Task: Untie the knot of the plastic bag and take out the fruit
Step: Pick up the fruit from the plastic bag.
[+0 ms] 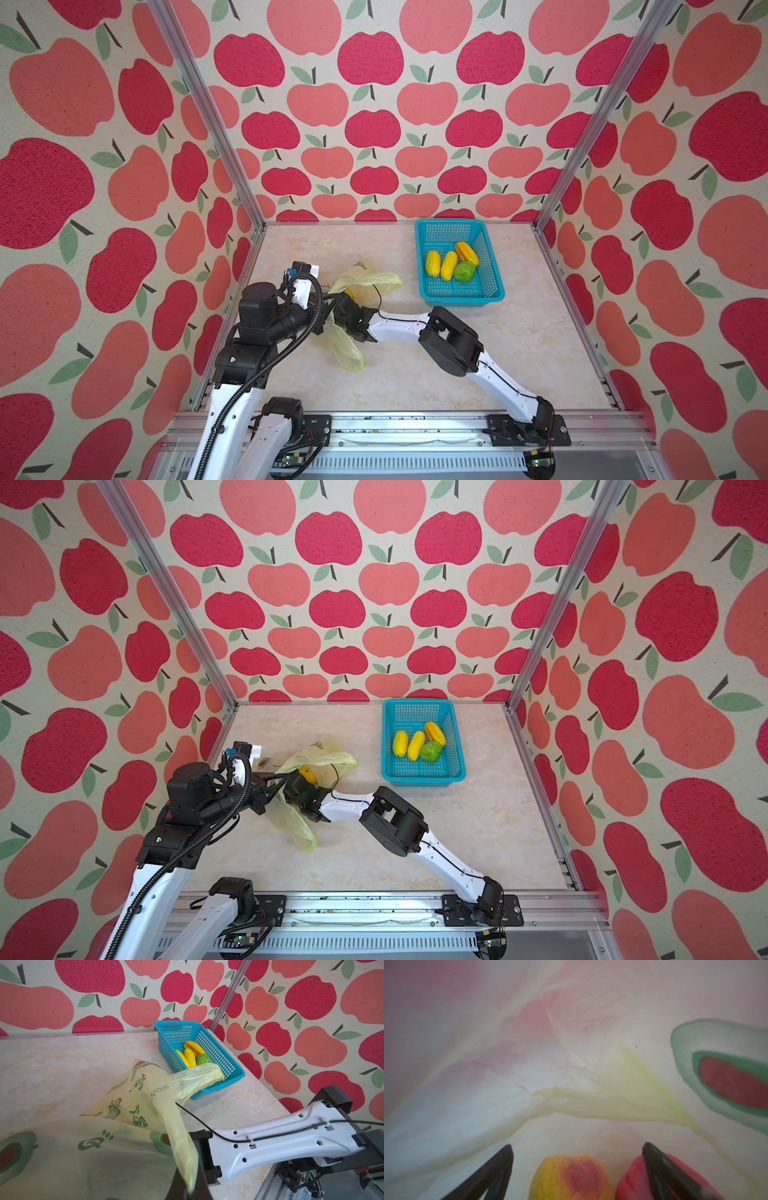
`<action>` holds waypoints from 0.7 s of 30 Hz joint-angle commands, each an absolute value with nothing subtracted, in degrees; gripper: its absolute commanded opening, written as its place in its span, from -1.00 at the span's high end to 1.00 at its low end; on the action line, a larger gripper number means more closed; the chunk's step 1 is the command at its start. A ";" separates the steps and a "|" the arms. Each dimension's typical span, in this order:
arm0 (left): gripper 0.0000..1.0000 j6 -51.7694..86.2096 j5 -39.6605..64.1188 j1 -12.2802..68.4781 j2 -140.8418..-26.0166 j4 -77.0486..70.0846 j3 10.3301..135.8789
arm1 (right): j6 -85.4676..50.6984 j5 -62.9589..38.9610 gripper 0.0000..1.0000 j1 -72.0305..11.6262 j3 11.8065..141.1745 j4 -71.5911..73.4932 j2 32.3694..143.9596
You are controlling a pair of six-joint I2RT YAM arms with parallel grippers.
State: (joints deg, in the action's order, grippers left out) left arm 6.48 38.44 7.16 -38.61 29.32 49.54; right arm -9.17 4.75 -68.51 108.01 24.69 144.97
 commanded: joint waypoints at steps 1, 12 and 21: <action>1.00 6.23 37.72 7.25 -37.79 28.48 49.74 | -9.52 6.36 -0.84 -68.55 105.06 16.55 146.43; 1.00 5.89 34.36 6.86 -37.92 29.75 50.01 | -6.56 9.77 -0.22 -68.55 95.17 22.32 138.77; 1.00 5.80 33.25 6.43 -38.03 30.24 50.10 | -5.81 10.84 -0.01 -68.55 77.20 33.35 123.37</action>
State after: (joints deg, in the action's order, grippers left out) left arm 6.46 34.09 6.90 -38.61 29.87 49.54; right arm -6.92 9.56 -68.97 80.27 28.36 128.33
